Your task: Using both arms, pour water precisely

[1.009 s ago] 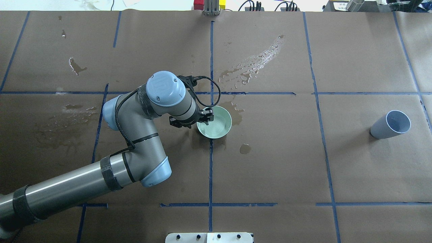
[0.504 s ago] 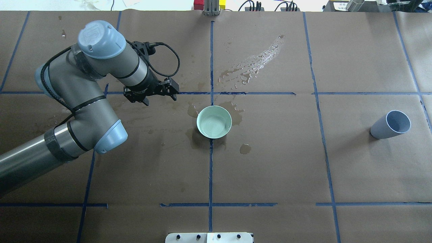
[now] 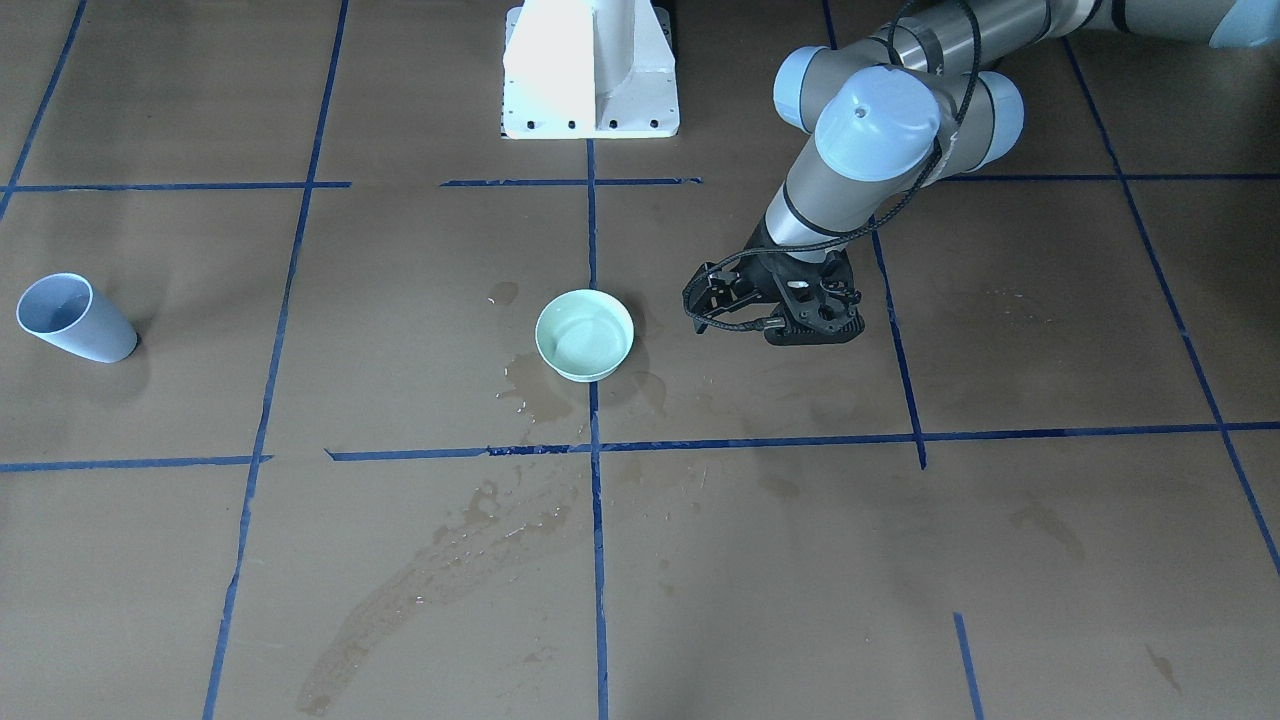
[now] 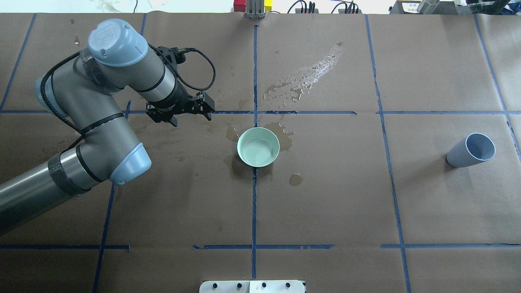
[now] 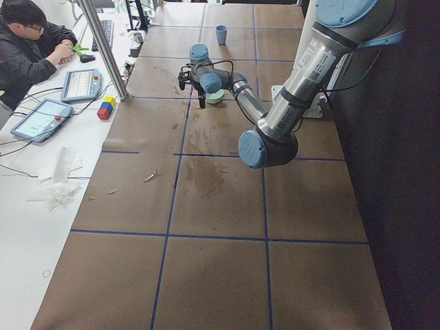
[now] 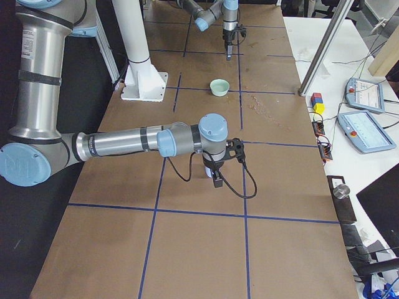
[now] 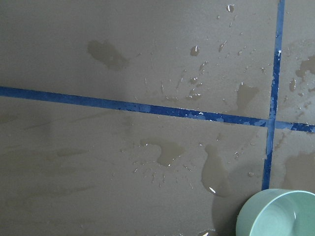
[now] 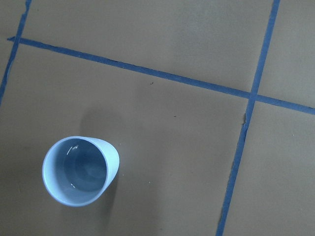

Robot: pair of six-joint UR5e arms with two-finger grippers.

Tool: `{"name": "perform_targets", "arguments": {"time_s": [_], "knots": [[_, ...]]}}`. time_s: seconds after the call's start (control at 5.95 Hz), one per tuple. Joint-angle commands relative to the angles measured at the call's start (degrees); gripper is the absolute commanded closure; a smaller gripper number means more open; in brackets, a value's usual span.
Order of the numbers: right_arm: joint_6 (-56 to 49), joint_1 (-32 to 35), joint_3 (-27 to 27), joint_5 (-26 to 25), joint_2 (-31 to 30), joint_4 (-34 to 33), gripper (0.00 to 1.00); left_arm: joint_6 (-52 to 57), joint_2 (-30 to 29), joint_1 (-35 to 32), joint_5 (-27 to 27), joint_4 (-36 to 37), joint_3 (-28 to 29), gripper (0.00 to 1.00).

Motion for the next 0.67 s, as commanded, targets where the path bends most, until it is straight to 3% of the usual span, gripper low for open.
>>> {"name": "perform_targets", "arguments": {"time_s": [0.0,0.34,0.5], "knots": [[18.33,-5.95,1.68,-1.57,0.06,7.79,0.00,0.03,0.21,0.10,0.27,0.04,-0.04,0.00],[31.75,-13.95,3.61,-8.66,-0.81,16.79,0.00,0.03,0.30,0.10,0.27,0.04,-0.04,0.00],[39.02,-19.21,3.54,-14.62,-6.04,29.18,0.00,0.03,0.30,0.10,0.27,0.04,-0.13,0.00]]}}
